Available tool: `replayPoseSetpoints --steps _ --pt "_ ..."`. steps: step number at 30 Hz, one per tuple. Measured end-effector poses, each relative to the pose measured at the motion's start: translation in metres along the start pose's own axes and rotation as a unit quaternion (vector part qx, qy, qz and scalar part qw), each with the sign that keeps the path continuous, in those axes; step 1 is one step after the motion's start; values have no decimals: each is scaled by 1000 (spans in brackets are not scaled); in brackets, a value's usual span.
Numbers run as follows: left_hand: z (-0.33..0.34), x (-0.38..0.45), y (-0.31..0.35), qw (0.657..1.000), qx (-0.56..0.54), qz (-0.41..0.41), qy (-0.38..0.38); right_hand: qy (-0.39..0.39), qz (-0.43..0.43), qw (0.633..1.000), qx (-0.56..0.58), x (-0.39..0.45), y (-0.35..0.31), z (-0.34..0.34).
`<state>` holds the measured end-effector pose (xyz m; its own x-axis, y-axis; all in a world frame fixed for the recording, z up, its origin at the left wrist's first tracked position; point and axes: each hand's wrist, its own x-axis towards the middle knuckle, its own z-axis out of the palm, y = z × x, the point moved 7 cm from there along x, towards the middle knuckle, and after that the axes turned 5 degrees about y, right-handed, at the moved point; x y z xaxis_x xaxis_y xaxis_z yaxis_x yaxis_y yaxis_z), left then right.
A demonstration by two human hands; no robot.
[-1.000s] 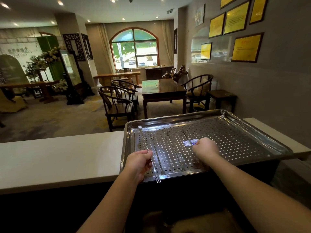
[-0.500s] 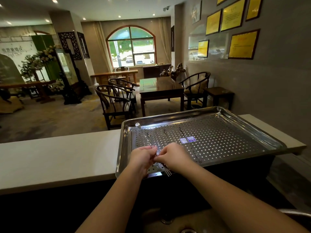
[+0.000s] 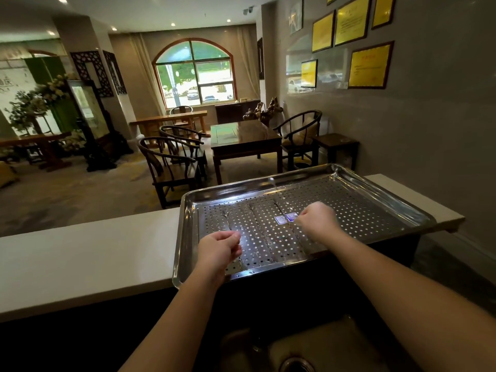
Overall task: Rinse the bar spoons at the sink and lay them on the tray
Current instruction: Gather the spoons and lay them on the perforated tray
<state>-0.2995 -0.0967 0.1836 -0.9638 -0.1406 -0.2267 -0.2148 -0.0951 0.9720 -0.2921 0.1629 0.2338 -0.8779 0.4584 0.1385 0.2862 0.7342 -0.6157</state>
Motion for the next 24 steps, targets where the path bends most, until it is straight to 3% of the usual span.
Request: replayPoseSetpoints --steps 6,17,24 --pt "1 -6 5 998 45 36 6 9 56 994 -96 28 49 -9" --pt "5 -22 17 987 118 107 27 -10 84 983 -164 36 63 -5" --pt "16 -40 27 940 250 230 40 -17 57 982 -181 33 60 -4"
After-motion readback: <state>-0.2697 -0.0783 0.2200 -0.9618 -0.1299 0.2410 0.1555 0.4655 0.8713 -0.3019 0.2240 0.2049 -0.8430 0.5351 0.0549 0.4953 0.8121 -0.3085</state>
